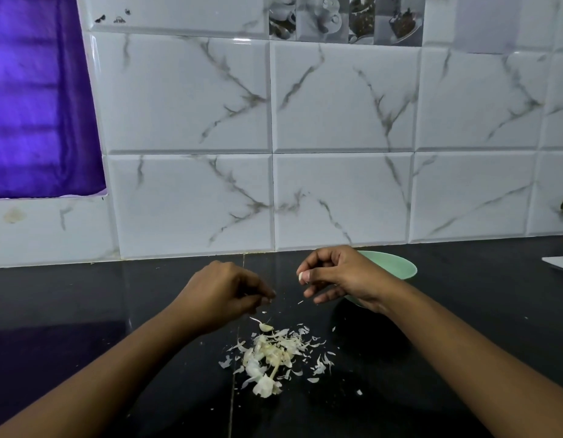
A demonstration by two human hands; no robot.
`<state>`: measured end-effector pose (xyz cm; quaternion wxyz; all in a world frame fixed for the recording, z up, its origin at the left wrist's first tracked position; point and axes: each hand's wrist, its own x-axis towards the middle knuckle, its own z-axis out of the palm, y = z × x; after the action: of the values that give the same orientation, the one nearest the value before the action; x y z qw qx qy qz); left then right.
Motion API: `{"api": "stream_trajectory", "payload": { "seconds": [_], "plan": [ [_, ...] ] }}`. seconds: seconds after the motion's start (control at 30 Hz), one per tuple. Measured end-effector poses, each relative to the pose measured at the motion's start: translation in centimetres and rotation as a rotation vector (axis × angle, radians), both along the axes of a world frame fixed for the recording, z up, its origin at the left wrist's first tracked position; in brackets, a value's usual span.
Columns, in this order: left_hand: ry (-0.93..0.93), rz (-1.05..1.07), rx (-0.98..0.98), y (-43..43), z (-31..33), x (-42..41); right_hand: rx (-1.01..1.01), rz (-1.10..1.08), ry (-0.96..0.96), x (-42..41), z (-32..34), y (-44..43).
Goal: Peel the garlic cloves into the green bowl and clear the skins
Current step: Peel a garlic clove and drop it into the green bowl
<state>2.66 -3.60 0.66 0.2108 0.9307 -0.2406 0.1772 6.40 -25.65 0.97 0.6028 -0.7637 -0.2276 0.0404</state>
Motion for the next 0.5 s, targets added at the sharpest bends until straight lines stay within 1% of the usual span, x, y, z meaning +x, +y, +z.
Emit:
{"api": "stream_trajectory", "payload": {
  "seconds": [0.13, 0.23, 0.43, 0.5],
  "plan": [
    [0.072, -0.051, -0.112, -0.27, 0.04, -0.34, 0.0, 0.009, 0.002, -0.05, 0.16, -0.12],
    [0.076, -0.046, -0.128, -0.35, -0.15, -0.36, -0.03, 0.025, 0.002, -0.14, 0.04, -0.07],
    [0.182, -0.092, -0.096, -0.64, -0.76, 0.21, -0.048, 0.05, 0.012, -0.16, -0.16, 0.0],
    [0.168, -0.105, -0.119, -0.76, -0.91, 0.24, -0.044, 0.056, 0.007, -0.22, -0.14, -0.01]
  ]
}}
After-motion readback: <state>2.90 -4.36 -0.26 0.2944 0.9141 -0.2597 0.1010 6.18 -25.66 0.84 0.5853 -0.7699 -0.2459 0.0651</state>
